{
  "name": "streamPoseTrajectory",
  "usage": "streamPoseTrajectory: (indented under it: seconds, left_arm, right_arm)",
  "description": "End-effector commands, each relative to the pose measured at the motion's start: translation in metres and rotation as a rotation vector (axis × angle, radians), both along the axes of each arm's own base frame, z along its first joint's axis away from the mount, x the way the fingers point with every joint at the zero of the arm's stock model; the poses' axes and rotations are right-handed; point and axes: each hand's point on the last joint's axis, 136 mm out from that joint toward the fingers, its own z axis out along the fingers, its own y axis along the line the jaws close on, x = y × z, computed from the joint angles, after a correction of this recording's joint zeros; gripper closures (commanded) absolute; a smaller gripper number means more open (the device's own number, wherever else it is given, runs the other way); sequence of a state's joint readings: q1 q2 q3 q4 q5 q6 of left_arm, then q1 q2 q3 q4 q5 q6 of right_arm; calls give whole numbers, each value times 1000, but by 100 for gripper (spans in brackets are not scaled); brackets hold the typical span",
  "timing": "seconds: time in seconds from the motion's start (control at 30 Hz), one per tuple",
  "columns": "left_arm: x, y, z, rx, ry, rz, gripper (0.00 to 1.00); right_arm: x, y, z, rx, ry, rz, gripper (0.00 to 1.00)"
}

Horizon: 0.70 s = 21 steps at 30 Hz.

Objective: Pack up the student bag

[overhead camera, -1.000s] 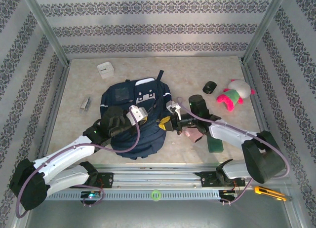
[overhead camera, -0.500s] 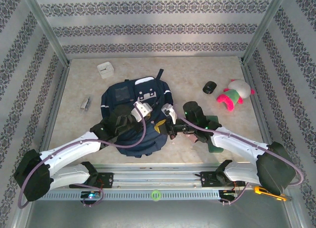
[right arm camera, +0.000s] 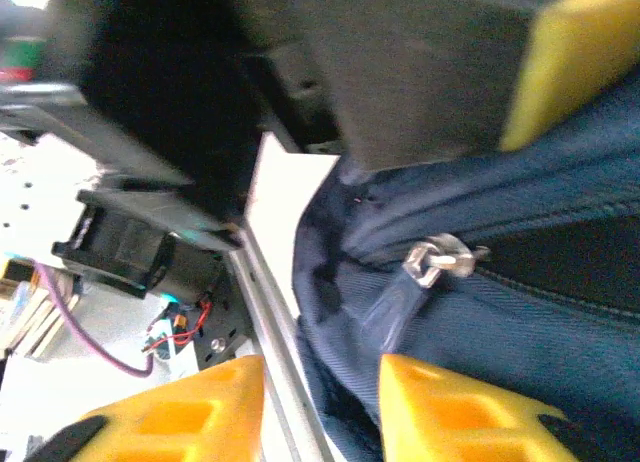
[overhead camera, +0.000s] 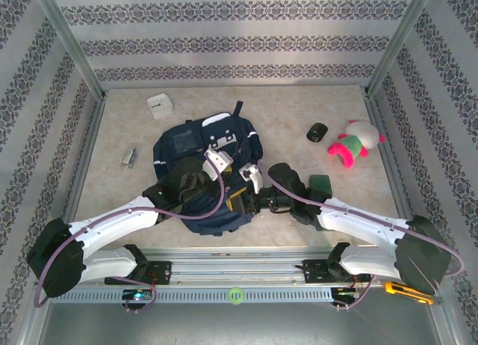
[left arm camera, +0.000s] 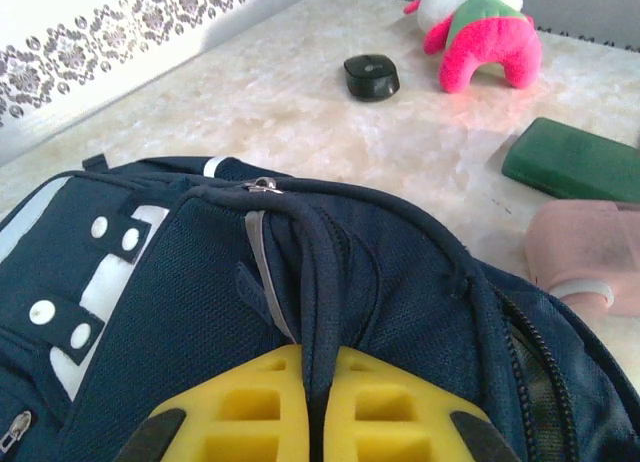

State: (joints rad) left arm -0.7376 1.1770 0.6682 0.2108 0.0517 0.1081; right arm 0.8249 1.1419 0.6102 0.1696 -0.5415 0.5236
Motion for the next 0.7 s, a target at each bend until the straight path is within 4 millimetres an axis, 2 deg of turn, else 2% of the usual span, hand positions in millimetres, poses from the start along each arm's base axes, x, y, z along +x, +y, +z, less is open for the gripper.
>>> streamPoseTrajectory:
  seconds: [0.0,0.13,0.23,0.37,0.57,0.67]
  left_arm:
    - [4,-2,59,-99,-183,-30,100]
    - [-2,6,56,-109,-203,-58,100]
    - [-12,2,59,-106,-220,-129,100]
    - [-23,-5,64,-110,-240,-210,100]
    - [-30,-13,52,-62,-209,-287,100]
    - [-36,-16,48,-34,-213,-335,100]
  right_arm:
    - [6,-16,32,119,54,-53,52]
    - [26,-38,45,184,205,-165,42]
    - [40,-42,47,211,324,-228,40]
    - [55,-32,44,226,461,-273,38]
    - [68,-15,57,283,474,-256,36]
    - [76,-13,47,277,521,-300,38]
